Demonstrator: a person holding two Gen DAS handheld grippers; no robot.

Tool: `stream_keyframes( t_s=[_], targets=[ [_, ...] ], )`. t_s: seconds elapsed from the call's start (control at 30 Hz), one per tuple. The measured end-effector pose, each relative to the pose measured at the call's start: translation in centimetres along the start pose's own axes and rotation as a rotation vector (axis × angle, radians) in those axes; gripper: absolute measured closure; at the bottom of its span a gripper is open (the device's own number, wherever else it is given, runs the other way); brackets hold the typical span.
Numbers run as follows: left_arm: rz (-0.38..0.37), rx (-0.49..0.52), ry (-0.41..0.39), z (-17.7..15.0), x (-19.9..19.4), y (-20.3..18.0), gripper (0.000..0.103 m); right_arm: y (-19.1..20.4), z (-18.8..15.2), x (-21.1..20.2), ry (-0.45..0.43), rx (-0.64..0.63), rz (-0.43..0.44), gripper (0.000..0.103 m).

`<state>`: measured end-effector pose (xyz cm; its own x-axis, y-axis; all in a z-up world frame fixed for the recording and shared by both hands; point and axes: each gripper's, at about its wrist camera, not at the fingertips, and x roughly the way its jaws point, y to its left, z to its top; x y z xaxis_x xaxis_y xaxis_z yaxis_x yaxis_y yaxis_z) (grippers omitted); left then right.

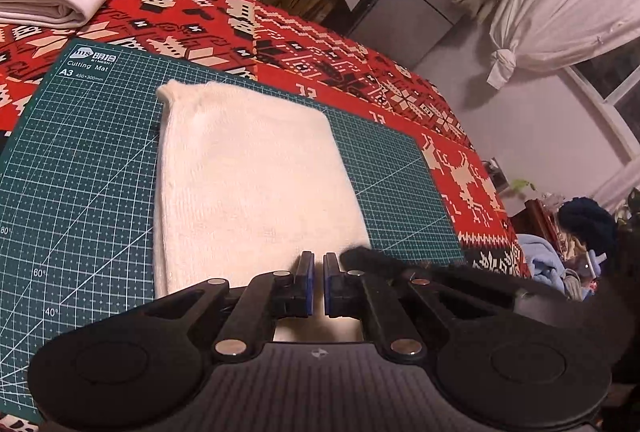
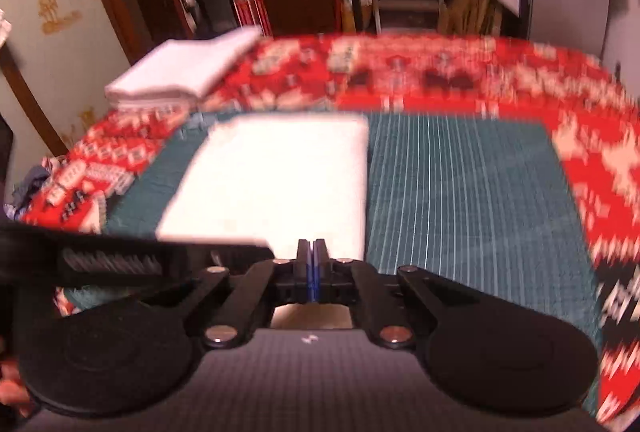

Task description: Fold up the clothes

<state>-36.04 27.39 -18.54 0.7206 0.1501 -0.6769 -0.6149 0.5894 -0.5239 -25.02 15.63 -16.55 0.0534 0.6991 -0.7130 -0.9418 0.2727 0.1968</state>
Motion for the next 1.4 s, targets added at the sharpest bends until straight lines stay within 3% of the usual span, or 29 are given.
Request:
stream_keyframes(
  t_s=[0.33, 0.5, 0.7, 0.83, 0.9, 1.0, 1.07, 1.3, 1.4],
  targets=[
    [-0.02, 0.029, 0.031, -0.1, -0.3, -0.9, 0.098, -0.1, -2.8, -4.0, 0.116, 0.018, 0.057, 0.102],
    [-0.03, 0.022, 0.006, 1.2, -0.5, -0.9, 0.098, -1.0, -0.4, -4.2, 0.045, 0.031, 0.052, 0.101],
    [0.009, 0.046, -0.012, 4.0, 1.1, -0.8, 0.098, -2.3, 4.3, -0.5, -0.003, 0.04, 0.055, 0.101],
    [0.038, 0.041, 0.015, 4.5, 2.1, 0.0, 0.098, -2.8, 4.8, 3.4, 0.088, 0.028, 0.037, 0.101],
    [0.026, 0.02, 0.021, 4.7, 2.0, 0.5, 0.098, -3.4, 5.2, 3.4, 0.102, 0.057, 0.058, 0.101],
    [0.017, 0.011, -0.005, 5.7, 1.6, 0.6, 0.097, -3.8, 6.6, 3.1, 0.056, 0.078, 0.073, 0.1],
    [0.031, 0.01, -0.009, 6.2, 1.9, 1.0, 0.097, -3.4, 7.6, 3.7, 0.04, 0.042, 0.06, 0.1],
    [0.063, -0.003, -0.015, 7.8, 2.7, 2.7, 0.101, -3.4, 8.2, 6.2, 0.098, 0.026, 0.043, 0.103],
    [0.059, -0.014, -0.022, 8.2, 2.6, 3.1, 0.101, -3.8, 9.1, 6.1, 0.059, 0.045, 0.058, 0.101]
  ],
)
